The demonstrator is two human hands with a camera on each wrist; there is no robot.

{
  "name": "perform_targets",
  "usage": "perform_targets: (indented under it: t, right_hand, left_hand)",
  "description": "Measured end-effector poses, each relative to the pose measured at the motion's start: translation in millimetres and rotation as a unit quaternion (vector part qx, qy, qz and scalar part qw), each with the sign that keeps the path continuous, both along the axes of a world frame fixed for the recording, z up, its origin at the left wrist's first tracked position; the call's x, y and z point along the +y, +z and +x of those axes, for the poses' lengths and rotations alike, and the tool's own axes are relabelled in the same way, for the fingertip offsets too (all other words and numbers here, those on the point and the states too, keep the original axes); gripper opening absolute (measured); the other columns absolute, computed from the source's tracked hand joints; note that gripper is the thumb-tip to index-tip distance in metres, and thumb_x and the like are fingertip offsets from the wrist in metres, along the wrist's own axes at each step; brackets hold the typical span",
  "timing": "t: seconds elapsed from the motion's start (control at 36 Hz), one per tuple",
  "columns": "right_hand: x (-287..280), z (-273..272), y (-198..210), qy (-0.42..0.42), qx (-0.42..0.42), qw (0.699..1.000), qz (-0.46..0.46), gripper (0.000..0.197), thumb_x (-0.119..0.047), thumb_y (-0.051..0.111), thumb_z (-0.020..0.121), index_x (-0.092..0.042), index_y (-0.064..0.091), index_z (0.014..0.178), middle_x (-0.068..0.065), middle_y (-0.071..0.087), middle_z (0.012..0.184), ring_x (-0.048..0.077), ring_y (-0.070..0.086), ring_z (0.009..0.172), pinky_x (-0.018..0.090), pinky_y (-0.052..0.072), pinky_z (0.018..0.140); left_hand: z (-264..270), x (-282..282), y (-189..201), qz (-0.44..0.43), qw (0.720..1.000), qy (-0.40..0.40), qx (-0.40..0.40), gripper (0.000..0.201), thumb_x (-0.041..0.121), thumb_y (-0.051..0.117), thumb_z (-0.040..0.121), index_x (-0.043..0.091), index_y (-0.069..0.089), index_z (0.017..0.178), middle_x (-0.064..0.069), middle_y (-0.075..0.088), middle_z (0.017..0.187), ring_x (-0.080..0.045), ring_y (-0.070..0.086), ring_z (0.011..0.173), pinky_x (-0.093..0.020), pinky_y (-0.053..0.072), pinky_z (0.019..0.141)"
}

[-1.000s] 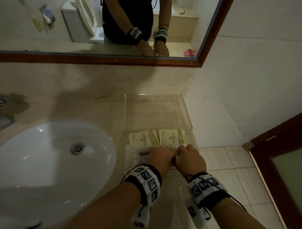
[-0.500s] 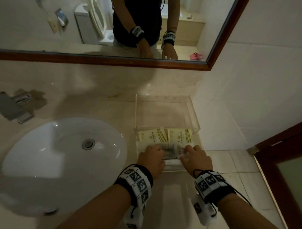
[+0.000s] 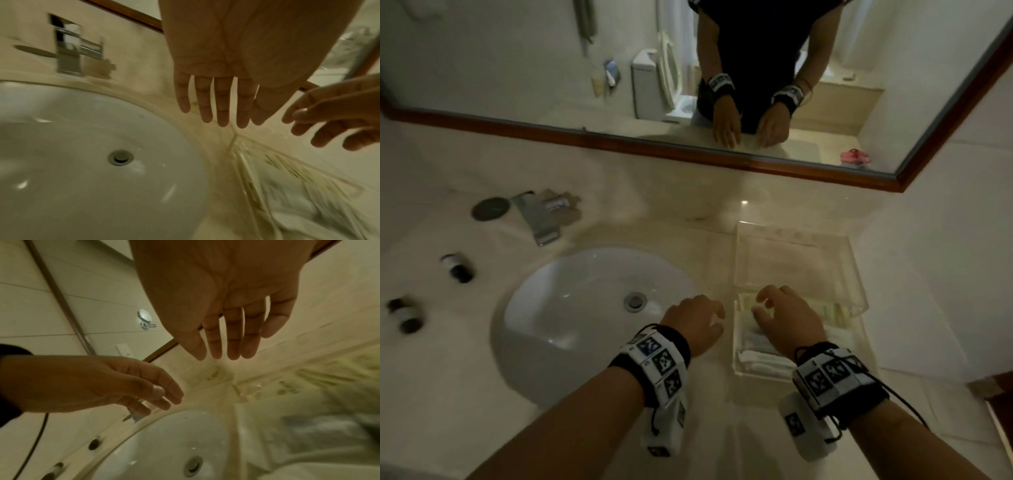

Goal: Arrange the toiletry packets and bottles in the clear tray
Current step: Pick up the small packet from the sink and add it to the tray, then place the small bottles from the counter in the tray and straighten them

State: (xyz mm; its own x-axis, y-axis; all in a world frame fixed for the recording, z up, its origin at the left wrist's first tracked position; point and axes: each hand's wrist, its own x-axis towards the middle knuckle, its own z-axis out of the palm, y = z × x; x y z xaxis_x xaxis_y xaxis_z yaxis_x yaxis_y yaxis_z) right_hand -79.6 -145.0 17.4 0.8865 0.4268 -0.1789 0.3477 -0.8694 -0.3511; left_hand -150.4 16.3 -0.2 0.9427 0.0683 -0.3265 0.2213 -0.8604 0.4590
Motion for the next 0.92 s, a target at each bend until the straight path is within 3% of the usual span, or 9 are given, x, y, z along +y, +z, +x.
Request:
perform_targets:
  t: [0.17,0.31,0.42,0.47,0.56,0.64,0.72,0.92]
  right_hand:
    - [69.3,-25.2,5.4,0.065,0.028,0.997,0.003,0.025,-0.037,0.049,0.090,-0.024,0.055,0.111,-0.001,0.057,0.109,0.018,0.057,0.097,0.030,0.046,0.084]
    - [137.9,-45.4,3.7,0.114,0.050,0.992,-0.002,0.023,-0.038,0.047,0.092,-0.026,0.054,0.110,-0.004,0.056,0.109,0.011,0.050,0.085,0.027,0.045,0.080]
    - [203.1,-65.3,-0.2,0.150,0.069,0.986,-0.013,0.022,-0.036,0.046,0.093,-0.023,0.055,0.109,-0.002,0.055,0.109,0.018,0.054,0.091,0.026,0.043,0.078]
    - [235.2,-76.3,-4.0,0.165,0.077,0.983,-0.009,0.021,-0.035,0.046,0.093,-0.022,0.055,0.107,-0.001,0.055,0.106,0.017,0.050,0.087,0.026,0.041,0.076]
    - [279.9,-94.5,-9.6,0.177,0.097,0.979,0.000,0.020,-0.034,0.049,0.091,-0.023,0.056,0.106,-0.003,0.053,0.100,0.016,0.051,0.089,0.028,0.044,0.082]
    - [319.5,-110.9,-15.6,0.198,0.106,0.974,-0.002,0.019,-0.035,0.050,0.089,-0.027,0.056,0.105,-0.003,0.058,0.106,0.018,0.057,0.099,0.034,0.047,0.090]
    - [356.1,-124.6,-20.2,0.216,0.117,0.969,-0.007,0.020,-0.034,0.050,0.090,-0.025,0.055,0.108,-0.003,0.057,0.108,0.016,0.056,0.099,0.032,0.048,0.088]
    - [435.7,-142.7,-33.5,0.227,0.127,0.965,-0.016,0.029,-0.031,0.052,0.090,-0.024,0.048,0.118,0.002,0.050,0.118,0.020,0.056,0.100,0.034,0.049,0.089]
  left_hand:
    - [-32.5,83.1,12.0,-0.027,0.997,0.067,0.023,0.033,0.033,0.045,0.096,0.021,0.055,0.124,-0.002,0.054,0.133,-0.022,0.052,0.120,-0.034,0.042,0.103]
    - [-67.4,153.9,18.5,-0.032,0.990,0.132,0.028,0.032,0.031,0.043,0.097,0.017,0.057,0.122,-0.005,0.057,0.128,-0.024,0.054,0.116,-0.034,0.045,0.100]
    - [-103.7,211.1,18.0,-0.030,0.984,0.176,0.019,0.031,0.032,0.046,0.096,0.018,0.057,0.122,-0.004,0.056,0.128,-0.022,0.053,0.117,-0.033,0.043,0.101]
    - [-122.0,239.1,17.1,-0.033,0.979,0.199,0.024,0.031,0.033,0.046,0.096,0.019,0.057,0.121,-0.005,0.056,0.128,-0.022,0.053,0.117,-0.033,0.043,0.101]
    - [-147.0,281.7,15.7,-0.026,0.971,0.234,0.036,0.031,0.034,0.047,0.095,0.020,0.057,0.120,-0.005,0.056,0.127,-0.023,0.053,0.116,-0.034,0.043,0.101]
    - [-168.0,320.8,15.1,-0.025,0.961,0.271,0.052,0.031,0.032,0.046,0.095,0.019,0.057,0.121,-0.006,0.056,0.129,-0.024,0.053,0.116,-0.035,0.044,0.101]
    - [-186.8,355.1,11.7,-0.012,0.952,0.300,0.065,0.032,0.032,0.046,0.096,0.019,0.055,0.124,-0.005,0.052,0.132,-0.024,0.052,0.118,-0.033,0.042,0.101]
    - [-216.3,414.4,-16.0,0.011,0.917,0.378,0.122,0.043,0.040,0.047,0.093,0.025,0.043,0.134,-0.008,0.036,0.141,-0.030,0.047,0.122,-0.040,0.043,0.104]
